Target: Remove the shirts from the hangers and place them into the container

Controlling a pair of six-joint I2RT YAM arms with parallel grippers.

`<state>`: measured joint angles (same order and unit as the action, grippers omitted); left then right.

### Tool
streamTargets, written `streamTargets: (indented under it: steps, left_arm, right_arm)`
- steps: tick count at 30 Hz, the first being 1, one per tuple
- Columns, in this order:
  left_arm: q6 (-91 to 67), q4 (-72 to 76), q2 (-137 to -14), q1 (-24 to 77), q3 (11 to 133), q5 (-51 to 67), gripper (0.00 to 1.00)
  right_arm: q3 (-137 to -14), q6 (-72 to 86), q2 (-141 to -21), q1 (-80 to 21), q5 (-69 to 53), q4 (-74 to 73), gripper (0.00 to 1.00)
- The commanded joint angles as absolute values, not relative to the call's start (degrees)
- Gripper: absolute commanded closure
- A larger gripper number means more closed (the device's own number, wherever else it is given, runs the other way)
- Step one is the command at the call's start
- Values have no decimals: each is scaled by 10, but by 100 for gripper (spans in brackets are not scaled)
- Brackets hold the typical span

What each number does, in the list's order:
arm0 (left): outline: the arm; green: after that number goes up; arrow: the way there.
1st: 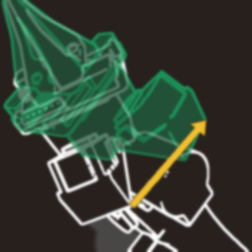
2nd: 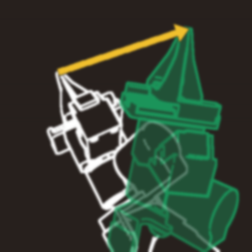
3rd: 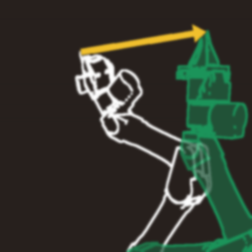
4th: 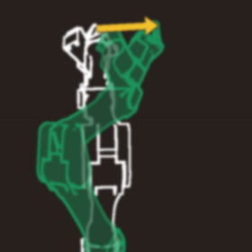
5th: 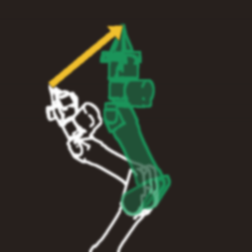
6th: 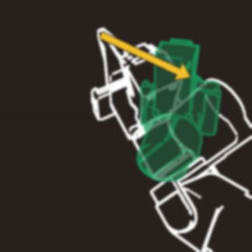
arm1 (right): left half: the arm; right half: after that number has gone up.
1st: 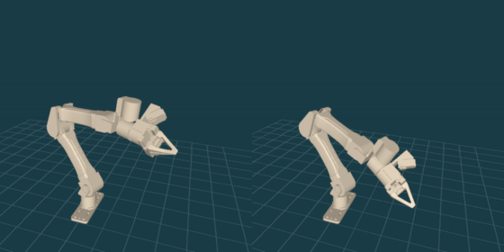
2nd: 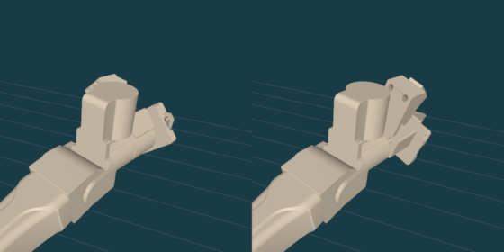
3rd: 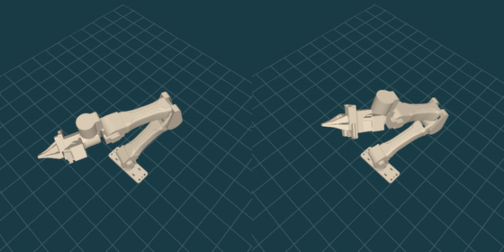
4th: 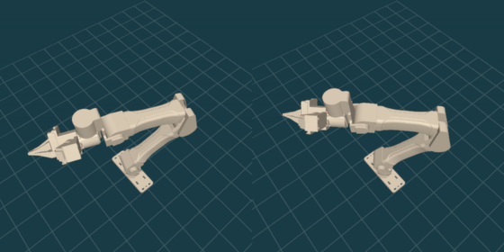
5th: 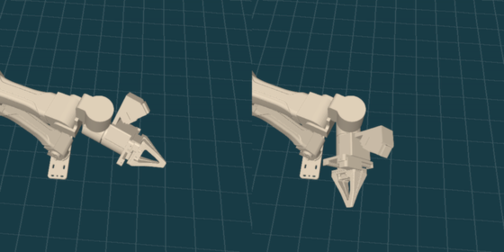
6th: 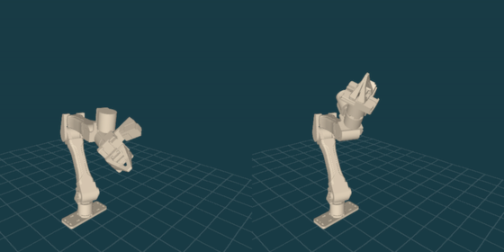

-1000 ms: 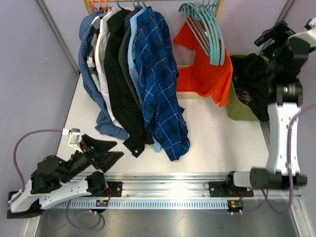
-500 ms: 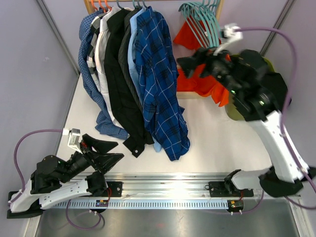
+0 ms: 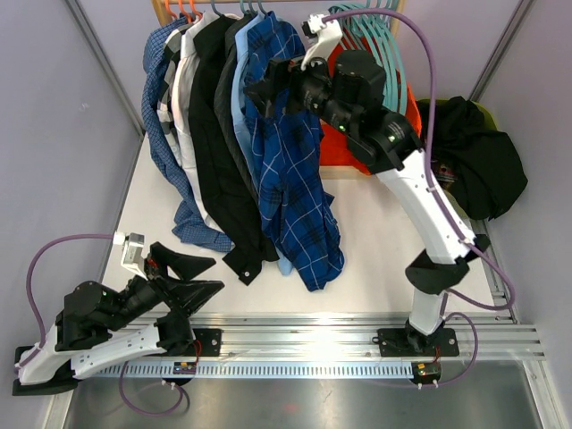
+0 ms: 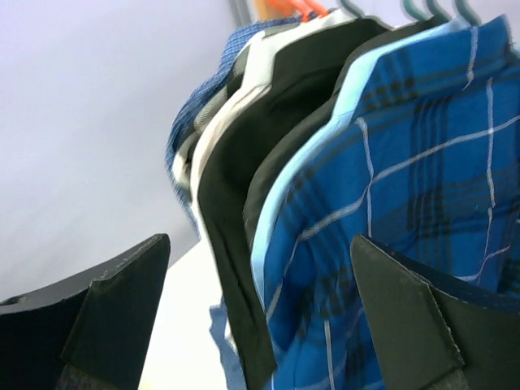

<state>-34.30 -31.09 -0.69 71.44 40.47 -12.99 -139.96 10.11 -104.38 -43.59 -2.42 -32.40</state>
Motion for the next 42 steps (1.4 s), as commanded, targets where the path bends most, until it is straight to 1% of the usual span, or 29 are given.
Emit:
streamTargets:
  steps: [1, 2, 4, 6, 7, 10, 11, 16, 21, 24, 27, 31, 34, 42]
  left_arm:
    - [-335, -272, 38, 715, 400, -102, 1]
    - [-336, -272, 40, 715, 398, -101, 1]
    - [-337, -270, 44, 715, 393, -99, 1]
    - [-338, -270, 50, 715, 392, -98, 1]
    - [-340, -270, 55, 715, 390, -98, 1]
    - [-346, -274, 68, 715, 386, -96, 1]
    - [-349, -279, 76, 714, 384, -98, 1]
    - [-357, -291, 88, 714, 381, -96, 1]
    - [-360, -283, 89, 714, 370, -91, 1]
    - [-361, -273, 89, 714, 363, -89, 1]
    - [-362, -269, 89, 714, 357, -87, 1]
    - [-364, -270, 89, 714, 357, -88, 1]
    - [-366, -274, 89, 714, 358, -87, 1]
    - [-366, -278, 89, 714, 357, -84, 1]
  right_arm:
    - [-1482, 119, -1105, -463, 118, -313, 0]
    - [-1503, 126, -1138, -468, 154, -317, 1]
    - [-1536, 130, -1164, -482, 190, -312, 1]
    - [-1540, 133, -1187, -489, 233, -290, 1]
    - [-1535, 127, -1191, -496, 270, -279, 0]
    - [-1514, 122, -1194, -502, 307, -238, 2]
    - [-1505, 113, -1194, -504, 338, -213, 3]
    - [-1486, 93, -1180, -505, 383, -201, 4]
    - [-1385, 79, -1128, -505, 386, -162, 3]
    - [-1361, 67, -1110, -505, 397, -153, 3]
    - [-1358, 55, -1107, -504, 400, -154, 2]
    - [-1349, 61, -1087, -503, 346, -151, 2]
    - [-1346, 61, -1079, -501, 328, -146, 2]
    - [-1368, 97, -1090, -465, 316, -181, 2]
